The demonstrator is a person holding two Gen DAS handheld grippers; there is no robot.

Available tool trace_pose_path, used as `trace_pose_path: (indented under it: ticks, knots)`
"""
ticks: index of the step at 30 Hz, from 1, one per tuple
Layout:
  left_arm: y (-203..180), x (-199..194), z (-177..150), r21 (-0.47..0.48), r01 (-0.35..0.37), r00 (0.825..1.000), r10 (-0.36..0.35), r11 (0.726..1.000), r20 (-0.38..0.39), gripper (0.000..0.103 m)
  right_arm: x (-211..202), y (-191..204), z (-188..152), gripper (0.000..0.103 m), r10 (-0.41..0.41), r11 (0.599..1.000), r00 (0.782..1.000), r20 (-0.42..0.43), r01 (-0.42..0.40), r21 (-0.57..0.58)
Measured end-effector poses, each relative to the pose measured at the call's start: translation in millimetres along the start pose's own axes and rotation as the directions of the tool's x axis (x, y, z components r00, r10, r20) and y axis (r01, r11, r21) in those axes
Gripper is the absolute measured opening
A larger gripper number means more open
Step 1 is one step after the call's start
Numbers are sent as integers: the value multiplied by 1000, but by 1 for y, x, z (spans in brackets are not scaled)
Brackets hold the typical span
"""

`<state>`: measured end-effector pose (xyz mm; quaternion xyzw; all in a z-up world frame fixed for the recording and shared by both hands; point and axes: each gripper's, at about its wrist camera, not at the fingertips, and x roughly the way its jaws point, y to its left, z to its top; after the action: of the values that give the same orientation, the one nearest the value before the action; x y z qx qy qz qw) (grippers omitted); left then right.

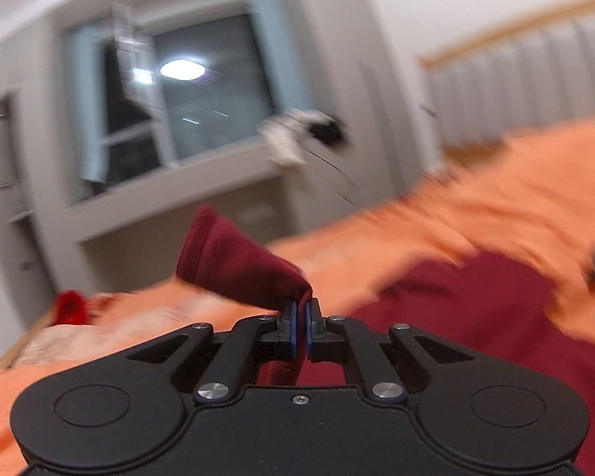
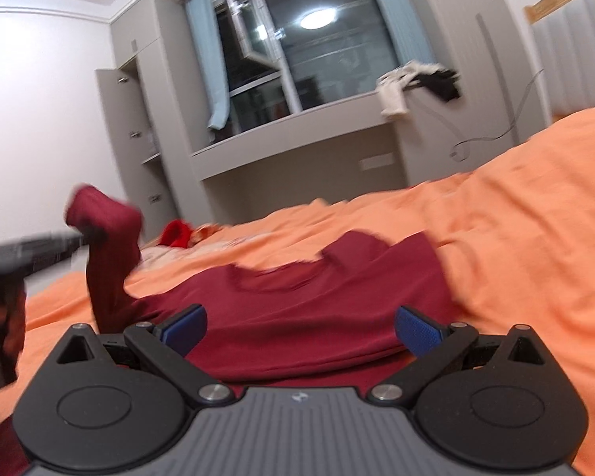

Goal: Fold small clothes
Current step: 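Carry the held cuff across the sweater body and open the left tool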

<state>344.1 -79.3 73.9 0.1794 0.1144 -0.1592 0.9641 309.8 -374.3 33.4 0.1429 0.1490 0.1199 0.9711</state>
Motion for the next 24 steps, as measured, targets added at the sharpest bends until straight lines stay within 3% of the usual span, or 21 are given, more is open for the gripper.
trace_pose_path:
  ticks: [5,10,15,20,21,24]
  knots:
    - [-50,22,-35,74,115,987,-106,991,-118,6,-8,-26,4,103,-55,997,998,11,54,57]
    - [-66,25,-59,80,173,968,-154,982,-196,20,-1,-36,4,103,-46,994,999,-18,47,103]
    - [-60,-5,-62,17,235,951,-227,972,-209,55,15,-27,0,103,-25,996,998,-60,30,86]
    - [-32,-23,-59,-81,202,951,-216,976,-221,75,34,-8,-8,103,50,995,990,-130,-38,88]
    - [-21,-27,-57,-104,178,955,-197,979,-223,83,39,-3,-10,103,78,993,986,-148,-65,94]
    - [12,-34,-56,-178,84,964,-125,980,-234,92,56,12,-14,103,121,992,970,-210,-108,72]
